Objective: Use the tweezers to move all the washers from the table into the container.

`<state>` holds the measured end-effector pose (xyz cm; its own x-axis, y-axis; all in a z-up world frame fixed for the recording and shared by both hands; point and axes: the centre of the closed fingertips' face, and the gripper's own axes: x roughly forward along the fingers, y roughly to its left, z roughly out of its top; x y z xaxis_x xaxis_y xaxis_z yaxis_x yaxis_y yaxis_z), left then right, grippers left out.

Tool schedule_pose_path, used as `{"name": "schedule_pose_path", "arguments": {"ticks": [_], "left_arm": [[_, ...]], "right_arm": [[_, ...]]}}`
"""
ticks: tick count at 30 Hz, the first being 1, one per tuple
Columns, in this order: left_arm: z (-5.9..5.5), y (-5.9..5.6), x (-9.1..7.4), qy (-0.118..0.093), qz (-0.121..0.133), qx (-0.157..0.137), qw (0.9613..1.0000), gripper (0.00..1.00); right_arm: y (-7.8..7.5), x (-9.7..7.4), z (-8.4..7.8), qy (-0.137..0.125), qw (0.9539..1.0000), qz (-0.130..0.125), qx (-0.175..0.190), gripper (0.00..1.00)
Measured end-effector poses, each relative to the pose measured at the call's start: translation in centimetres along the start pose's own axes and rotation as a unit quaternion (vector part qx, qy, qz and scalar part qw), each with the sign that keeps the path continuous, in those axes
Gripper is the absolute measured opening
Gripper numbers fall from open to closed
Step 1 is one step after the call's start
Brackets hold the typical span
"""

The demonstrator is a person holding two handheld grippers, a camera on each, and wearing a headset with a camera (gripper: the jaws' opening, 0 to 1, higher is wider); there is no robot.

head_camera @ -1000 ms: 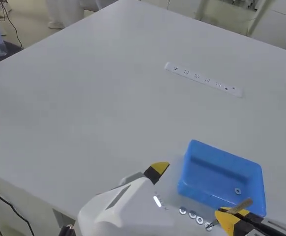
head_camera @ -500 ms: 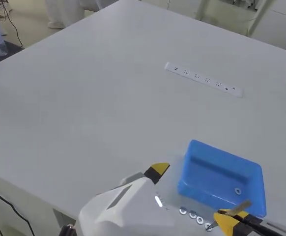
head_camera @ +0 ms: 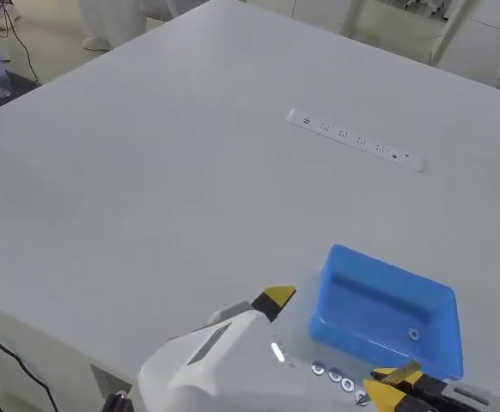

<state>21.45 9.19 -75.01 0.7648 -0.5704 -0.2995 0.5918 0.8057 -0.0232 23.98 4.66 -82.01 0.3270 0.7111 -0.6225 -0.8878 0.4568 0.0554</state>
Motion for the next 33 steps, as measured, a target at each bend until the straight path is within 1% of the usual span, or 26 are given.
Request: {"name": "schedule_pose_path", "arguments": {"ticks": [6, 13, 15, 18, 29, 33], "left_arm": [[0.06, 0.02, -0.02, -0.001, 0.0, -0.001, 1.0, 0.84], [-0.04, 0.01, -0.02, 0.002, 0.0, 0.0, 1.0, 0.84], [-0.08, 0.01, -0.02, 0.003, 0.0, 0.001, 1.0, 0.83], [-0.12, -0.02, -0.01, 0.005, -0.001, 0.002, 1.0, 0.83], [-0.24, -0.04, -0.03, 0.01, -0.002, 0.004, 0.9999, 0.82], [-0.28, -0.07, -0.04, 0.012, -0.002, 0.005, 0.9999, 0.82]], "right_arm": [[-0.12, -0.05, -0.15, -0.006, 1.0, -0.003, 0.006, 0.03], [-0.57, -0.41, -0.34, -0.014, 0.9994, -0.011, 0.031, 0.03], [-0.73, -0.54, -0.33, -0.014, 0.9994, -0.016, 0.028, 0.03], [-0.77, -0.64, -0.13, -0.017, 0.9992, -0.015, 0.032, 0.03], [-0.95, -0.53, -0.41, -0.016, 0.9991, -0.015, 0.037, 0.04], [-0.78, -0.47, -0.46, -0.017, 0.9991, -0.013, 0.038, 0.04]]}}
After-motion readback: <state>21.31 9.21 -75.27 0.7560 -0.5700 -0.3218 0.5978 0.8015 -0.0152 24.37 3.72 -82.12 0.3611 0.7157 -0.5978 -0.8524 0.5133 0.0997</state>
